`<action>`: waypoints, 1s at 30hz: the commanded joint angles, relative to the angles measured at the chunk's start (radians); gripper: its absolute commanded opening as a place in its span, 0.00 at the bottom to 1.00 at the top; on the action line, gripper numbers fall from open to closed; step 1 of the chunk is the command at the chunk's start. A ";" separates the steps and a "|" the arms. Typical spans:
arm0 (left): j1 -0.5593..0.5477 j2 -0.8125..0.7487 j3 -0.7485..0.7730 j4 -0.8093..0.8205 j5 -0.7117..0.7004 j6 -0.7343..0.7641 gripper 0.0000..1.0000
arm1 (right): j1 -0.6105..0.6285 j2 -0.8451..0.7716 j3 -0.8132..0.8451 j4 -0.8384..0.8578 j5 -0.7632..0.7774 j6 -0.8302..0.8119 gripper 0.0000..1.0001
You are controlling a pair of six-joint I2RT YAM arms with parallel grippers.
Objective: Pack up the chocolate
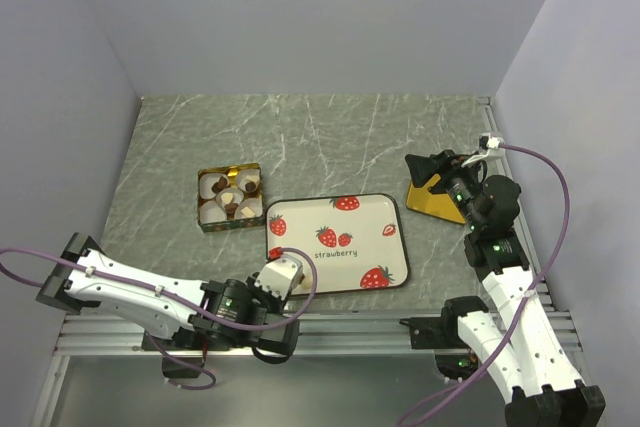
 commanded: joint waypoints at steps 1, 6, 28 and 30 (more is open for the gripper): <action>-0.005 0.002 0.010 0.008 -0.006 0.022 0.39 | 0.007 0.002 0.045 0.034 -0.007 -0.010 0.76; 0.024 0.002 -0.003 0.051 -0.005 0.059 0.42 | 0.007 0.003 0.045 0.036 -0.008 -0.008 0.76; 0.188 -0.142 -0.037 0.198 -0.141 0.190 0.27 | 0.009 0.009 0.042 0.043 -0.013 -0.007 0.76; 0.242 -0.162 -0.042 0.247 -0.141 0.238 0.27 | 0.007 0.005 0.041 0.042 -0.011 -0.007 0.76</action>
